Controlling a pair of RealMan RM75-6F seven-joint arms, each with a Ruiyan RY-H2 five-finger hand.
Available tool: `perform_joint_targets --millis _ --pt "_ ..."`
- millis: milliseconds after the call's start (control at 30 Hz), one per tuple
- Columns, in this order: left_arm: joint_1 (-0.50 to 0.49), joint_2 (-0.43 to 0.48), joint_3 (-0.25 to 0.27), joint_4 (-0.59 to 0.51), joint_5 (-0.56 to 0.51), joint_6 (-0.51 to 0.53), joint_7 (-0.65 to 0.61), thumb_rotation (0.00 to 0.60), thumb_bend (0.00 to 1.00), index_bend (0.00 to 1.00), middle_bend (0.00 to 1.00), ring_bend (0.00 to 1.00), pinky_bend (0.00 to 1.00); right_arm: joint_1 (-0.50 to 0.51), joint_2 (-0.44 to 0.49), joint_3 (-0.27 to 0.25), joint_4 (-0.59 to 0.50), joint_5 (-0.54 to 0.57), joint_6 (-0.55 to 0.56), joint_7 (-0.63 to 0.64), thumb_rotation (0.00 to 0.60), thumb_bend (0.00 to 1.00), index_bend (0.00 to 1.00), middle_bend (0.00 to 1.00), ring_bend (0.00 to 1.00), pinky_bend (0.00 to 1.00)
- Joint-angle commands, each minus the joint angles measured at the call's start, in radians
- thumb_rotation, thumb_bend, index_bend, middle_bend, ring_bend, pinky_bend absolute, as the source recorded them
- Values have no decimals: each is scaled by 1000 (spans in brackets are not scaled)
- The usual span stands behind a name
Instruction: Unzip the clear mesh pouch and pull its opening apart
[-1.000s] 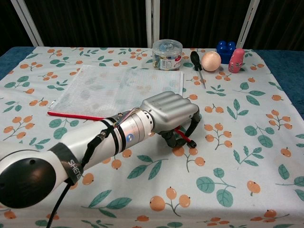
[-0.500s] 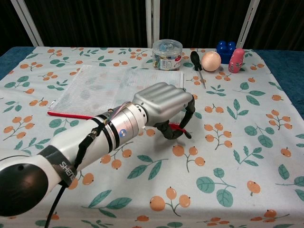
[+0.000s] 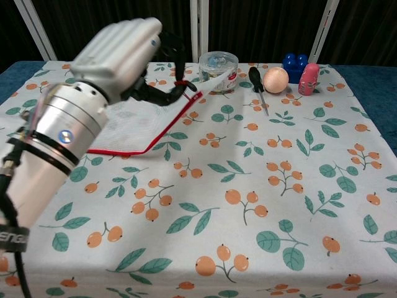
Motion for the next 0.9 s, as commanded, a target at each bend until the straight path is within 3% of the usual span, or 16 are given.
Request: perform_joint_targets --millis 33,233,400,600,900 --pt "48 37 3 -54 42 60 23 600 456 739 587 461 458 120 -16 56 -49 -9 -121 -54 600 194 88 124 0 0" --pt "84 58 11 -101 69 90 28 600 456 759 685 563 498 313 -118 130 -40 75 -332 -126 600 202 251 163 0 0" --pt "104 64 11 -121 84 100 22 600 456 760 707 584 505 439 -237 166 27 164 -451 -182 600 241 304 176 0 0" --pt "118 72 0 -136 93 98 15 600 455 760 707 583 505 526 -367 176 110 242 -502 -238 600 294 322 188 0 0" --pt "129 82 -13 -147 106 85 5 600 455 760 705 583 505 599 -469 176 195 310 -534 -238 600 333 396 216 0 0"
